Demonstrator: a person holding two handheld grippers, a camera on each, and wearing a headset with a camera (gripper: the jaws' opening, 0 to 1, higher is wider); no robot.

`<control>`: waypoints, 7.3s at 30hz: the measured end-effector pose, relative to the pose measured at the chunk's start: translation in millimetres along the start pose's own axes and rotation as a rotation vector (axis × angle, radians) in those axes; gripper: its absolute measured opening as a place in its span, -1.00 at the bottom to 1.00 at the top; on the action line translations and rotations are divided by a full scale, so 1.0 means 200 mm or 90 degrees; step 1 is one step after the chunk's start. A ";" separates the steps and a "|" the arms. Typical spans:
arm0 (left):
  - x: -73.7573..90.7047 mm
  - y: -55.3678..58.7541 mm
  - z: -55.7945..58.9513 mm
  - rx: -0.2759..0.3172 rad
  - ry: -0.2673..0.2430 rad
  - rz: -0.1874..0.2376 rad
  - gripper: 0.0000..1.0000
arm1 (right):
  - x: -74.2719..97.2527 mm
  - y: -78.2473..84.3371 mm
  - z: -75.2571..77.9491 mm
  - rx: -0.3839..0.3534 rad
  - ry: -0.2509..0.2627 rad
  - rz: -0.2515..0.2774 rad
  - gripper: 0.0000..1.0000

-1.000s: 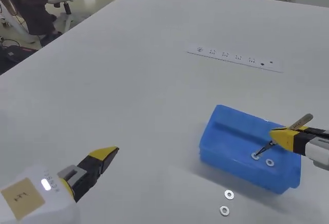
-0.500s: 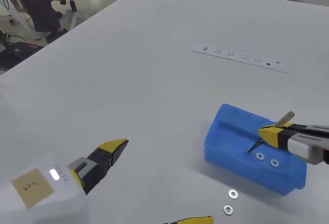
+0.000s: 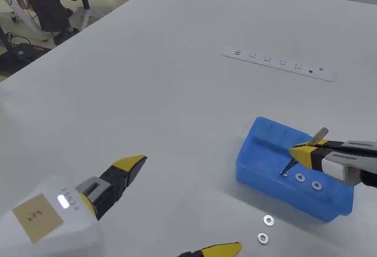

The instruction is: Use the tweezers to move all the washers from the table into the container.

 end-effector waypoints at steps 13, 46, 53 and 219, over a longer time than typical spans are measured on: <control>0.00 -0.01 0.00 0.002 0.003 0.012 0.84 | -0.01 -0.01 0.00 -0.001 0.001 0.003 -0.93; 0.01 0.00 0.00 -0.005 0.001 0.002 0.80 | 0.26 -0.11 -0.02 -0.162 -0.002 0.127 -0.93; 0.00 0.00 0.00 -0.005 0.001 0.002 0.79 | 0.32 -0.10 -0.05 -0.183 -0.011 0.133 -0.93; 0.00 0.02 0.00 -0.026 -0.002 -0.041 0.65 | -0.09 -0.08 -0.04 -0.055 -0.052 0.002 -0.94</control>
Point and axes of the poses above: the centre of the closed fingertips' face, and the gripper's own axes: x roughly backward along the fingers, z roughly to its right, y roughly out of its underside, the point moved 8 cm from there along x, roughly backward along the fingers, and after that the axes turned 12 degrees about y, right-handed, at the moved point
